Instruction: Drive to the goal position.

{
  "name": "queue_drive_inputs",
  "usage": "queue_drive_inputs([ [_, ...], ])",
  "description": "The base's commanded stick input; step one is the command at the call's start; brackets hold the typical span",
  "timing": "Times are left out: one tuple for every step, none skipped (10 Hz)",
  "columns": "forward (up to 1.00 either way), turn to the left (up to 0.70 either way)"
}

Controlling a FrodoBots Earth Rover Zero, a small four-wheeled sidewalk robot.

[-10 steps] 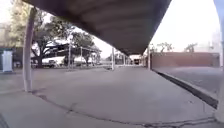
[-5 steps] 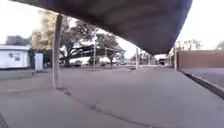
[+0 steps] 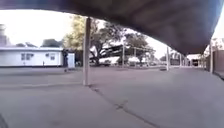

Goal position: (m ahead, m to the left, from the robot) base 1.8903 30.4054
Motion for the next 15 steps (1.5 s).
queue_drive_inputs([
  [0.00, 0.70],
  [0.00, 0.70],
  [0.00, 0.70],
  [0.00, 0.65],
  [0.00, 0.46],
  [0.00, 0.09],
  [0.00, 0.00],
  [0.00, 0.00],
  [0.00, 0.00],
  [0.00, 0.00],
  [0.00, 0.00],
  [0.00, 0.00],
  [0.00, 0.00],
  [0.00, 0.00],
  [0.00, 0.00],
])
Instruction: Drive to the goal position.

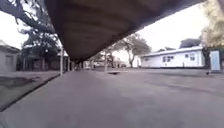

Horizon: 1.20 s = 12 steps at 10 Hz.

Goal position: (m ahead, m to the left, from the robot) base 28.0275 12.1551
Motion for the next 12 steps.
queue_drive_inputs([
  [0.28, 0.00],
  [0.69, 0.00],
  [0.70, 0.00],
  [0.70, 0.00],
  [0.70, 0.00],
  [0.70, 0.00],
  [0.70, 0.00],
  [0.70, 0.00],
  [0.70, 0.09],
  [0.70, 0.35],
  [0.70, 0.35],
  [0.70, 0.12],
])
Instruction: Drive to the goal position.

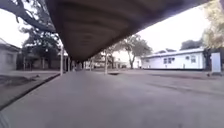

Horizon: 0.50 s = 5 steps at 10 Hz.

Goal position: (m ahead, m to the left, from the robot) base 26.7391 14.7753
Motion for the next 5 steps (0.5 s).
queue_drive_inputs([
  [0.70, 0.00],
  [0.70, 0.00],
  [0.70, 0.00],
  [0.70, 0.00],
  [0.70, 0.00],
])
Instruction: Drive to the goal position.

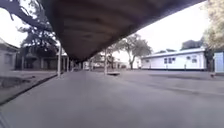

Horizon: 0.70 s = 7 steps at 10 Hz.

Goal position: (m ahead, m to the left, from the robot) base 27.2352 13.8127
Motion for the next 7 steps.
queue_drive_inputs([
  [0.70, 0.00],
  [0.70, 0.00],
  [0.70, 0.00],
  [0.70, 0.00],
  [0.70, 0.00],
  [0.70, 0.00],
  [0.70, 0.00],
])
